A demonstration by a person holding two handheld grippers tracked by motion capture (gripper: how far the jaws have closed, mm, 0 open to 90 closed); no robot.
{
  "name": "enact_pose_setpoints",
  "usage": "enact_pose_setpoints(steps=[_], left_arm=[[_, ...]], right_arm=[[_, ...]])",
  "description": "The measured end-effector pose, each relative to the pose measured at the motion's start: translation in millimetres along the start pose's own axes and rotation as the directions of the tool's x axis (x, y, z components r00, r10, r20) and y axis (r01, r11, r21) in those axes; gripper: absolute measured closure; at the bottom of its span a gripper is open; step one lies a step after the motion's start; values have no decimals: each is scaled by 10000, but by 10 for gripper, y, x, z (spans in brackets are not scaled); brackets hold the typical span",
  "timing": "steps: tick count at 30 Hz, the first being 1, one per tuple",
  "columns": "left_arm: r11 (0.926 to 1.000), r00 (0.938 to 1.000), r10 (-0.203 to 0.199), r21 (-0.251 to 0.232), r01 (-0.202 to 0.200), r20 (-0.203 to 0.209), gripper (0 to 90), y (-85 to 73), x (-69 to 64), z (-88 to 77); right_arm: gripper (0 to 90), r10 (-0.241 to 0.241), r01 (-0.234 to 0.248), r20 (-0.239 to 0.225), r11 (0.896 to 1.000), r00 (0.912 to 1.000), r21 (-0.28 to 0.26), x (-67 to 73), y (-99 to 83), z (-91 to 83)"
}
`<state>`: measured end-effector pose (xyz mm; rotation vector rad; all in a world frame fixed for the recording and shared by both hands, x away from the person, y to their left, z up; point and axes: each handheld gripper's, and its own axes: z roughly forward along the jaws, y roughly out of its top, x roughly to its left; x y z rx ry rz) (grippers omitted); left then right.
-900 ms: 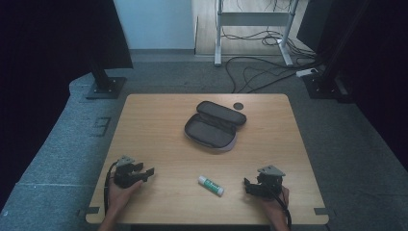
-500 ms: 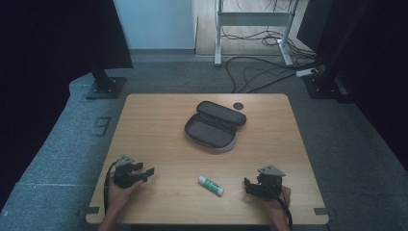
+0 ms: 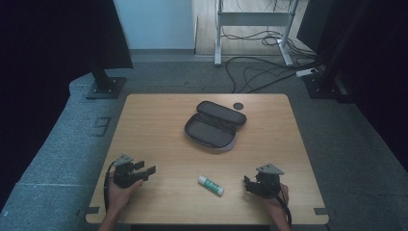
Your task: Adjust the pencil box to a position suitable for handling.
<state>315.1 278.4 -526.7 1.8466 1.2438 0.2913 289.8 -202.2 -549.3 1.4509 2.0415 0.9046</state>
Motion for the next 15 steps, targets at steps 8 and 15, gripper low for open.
enact_pose_setpoints(steps=[8, 15], left_arm=[[9999, 9999, -51, -127, 52, 90, 356, 85, -31, 14], [9998, 9999, -12, -185, 14, 144, 359, 190, -53, 58]], right_arm=[[230, 290, -313, -516, 9985, 9982, -453, 22, 103, -21], [235, 362, -420, -726, 9960, 9967, -789, 28, 258, -51]])
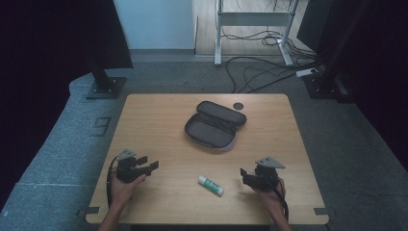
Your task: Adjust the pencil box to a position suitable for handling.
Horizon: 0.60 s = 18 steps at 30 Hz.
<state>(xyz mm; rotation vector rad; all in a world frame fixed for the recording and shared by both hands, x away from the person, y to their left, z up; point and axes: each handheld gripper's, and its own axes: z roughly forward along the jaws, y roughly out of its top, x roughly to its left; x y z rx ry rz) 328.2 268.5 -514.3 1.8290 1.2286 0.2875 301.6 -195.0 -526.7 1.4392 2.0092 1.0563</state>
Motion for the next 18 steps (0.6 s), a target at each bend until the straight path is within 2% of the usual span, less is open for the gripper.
enact_pose_setpoints(steps=[5, 11, 18], left_arm=[[9999, 10000, -51, -116, 52, 55, 354, 58, -23, 9], [9998, 9997, 161, -85, -159, 163, 354, 186, -96, 78], [9995, 9988, 310, -20, -309, 367, 355, 325, -185, 169]], right_arm=[[238, 9, -11, -131, 9999, 9999, -149, 34, 85, 20], [241, 185, -192, -305, 9995, 9994, -240, 38, 169, 69], [259, 165, -174, -410, 9996, 9990, -227, 57, 242, 111]])
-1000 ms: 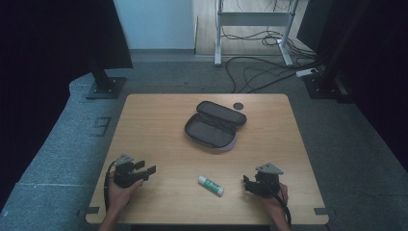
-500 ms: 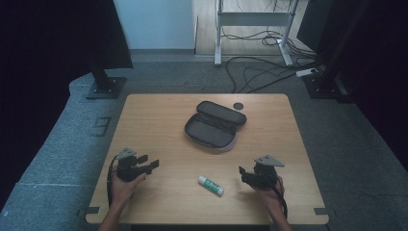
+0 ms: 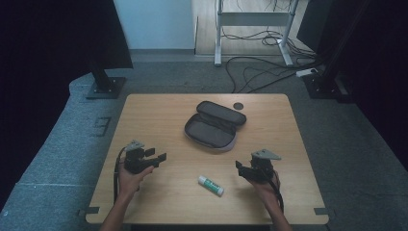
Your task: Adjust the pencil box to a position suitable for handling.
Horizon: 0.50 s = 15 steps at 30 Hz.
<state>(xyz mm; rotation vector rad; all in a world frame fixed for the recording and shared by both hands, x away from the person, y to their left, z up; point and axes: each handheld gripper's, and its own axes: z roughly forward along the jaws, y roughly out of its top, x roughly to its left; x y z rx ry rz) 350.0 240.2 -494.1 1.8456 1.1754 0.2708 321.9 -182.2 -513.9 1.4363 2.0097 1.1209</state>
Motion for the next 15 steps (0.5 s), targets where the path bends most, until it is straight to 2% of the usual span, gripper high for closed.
enact_pose_setpoints(steps=[7, 15], left_arm=[[9999, 9999, 145, 21, -145, -59, 359, 127, -61, 88], [9997, 9997, 261, 7, -261, 35, 364, 275, -117, 184]], right_arm=[[280, 52, -54, -142, 9999, 9999, -152, 37, 103, 38], [299, 271, -276, -231, 9994, 9994, -207, 13, 202, 78]])
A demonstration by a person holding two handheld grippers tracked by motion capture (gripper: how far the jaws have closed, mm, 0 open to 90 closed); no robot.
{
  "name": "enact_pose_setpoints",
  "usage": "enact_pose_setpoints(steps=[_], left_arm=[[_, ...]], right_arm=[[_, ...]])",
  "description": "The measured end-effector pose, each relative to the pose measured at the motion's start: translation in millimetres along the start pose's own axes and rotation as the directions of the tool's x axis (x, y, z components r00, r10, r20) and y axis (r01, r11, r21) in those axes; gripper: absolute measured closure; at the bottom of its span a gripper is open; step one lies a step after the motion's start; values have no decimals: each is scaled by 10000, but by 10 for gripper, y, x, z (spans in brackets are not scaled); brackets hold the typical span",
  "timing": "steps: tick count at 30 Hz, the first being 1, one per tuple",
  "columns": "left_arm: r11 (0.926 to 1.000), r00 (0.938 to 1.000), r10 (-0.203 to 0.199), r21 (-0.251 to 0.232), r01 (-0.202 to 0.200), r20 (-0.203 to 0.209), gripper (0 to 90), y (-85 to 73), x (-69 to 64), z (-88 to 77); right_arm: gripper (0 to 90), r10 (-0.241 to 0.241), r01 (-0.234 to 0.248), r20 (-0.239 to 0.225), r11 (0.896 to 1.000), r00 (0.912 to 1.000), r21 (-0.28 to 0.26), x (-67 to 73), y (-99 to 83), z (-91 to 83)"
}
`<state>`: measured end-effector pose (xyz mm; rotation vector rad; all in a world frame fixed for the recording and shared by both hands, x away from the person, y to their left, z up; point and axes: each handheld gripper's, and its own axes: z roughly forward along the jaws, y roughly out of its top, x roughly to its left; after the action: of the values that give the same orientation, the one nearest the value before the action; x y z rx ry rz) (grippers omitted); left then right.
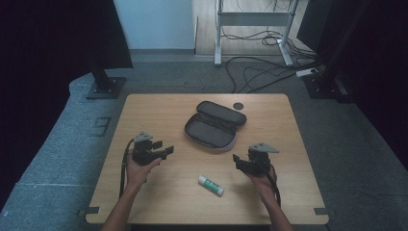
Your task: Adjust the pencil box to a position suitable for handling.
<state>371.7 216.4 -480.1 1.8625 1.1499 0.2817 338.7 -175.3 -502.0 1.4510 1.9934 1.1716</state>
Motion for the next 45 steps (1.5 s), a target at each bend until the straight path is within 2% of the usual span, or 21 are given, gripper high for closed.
enact_pose_setpoints(steps=[9, 17, 24, 27, 33, 38, 45], left_arm=[[9999, 9999, -115, -91, 115, -61, 368, 176, 37, 114], [9999, 9998, -95, 132, 97, -159, 373, 262, 78, 252], [9991, 9992, -377, 164, 379, -137, 375, 326, 136, 406], [9988, 9988, -481, 3, 481, -81, 376, 362, 150, 428], [9986, 9986, -513, 139, 514, -125, 376, 402, 169, 505], [9989, 9991, -353, 290, 360, -221, 376, 438, 149, 580], [9982, 9986, -503, 316, 508, -167, 377, 426, 155, 648]], right_arm=[[305, 57, -58, -44, 9999, 10000, -128, 7, 158, 64], [305, -49, 48, -127, 10000, 9999, -32, 48, 241, 189], [305, -97, 98, -90, 9999, 9999, 135, 64, 305, 262], [305, -90, 90, -4, 9998, 10000, 162, 59, 333, 293], [306, -140, 131, 238, 9992, 9996, 381, 23, 338, 382], [306, -42, 28, 300, 9988, 9995, 481, -11, 324, 451], [306, -8, -16, 366, 9977, 9993, 677, -47, 308, 502]])
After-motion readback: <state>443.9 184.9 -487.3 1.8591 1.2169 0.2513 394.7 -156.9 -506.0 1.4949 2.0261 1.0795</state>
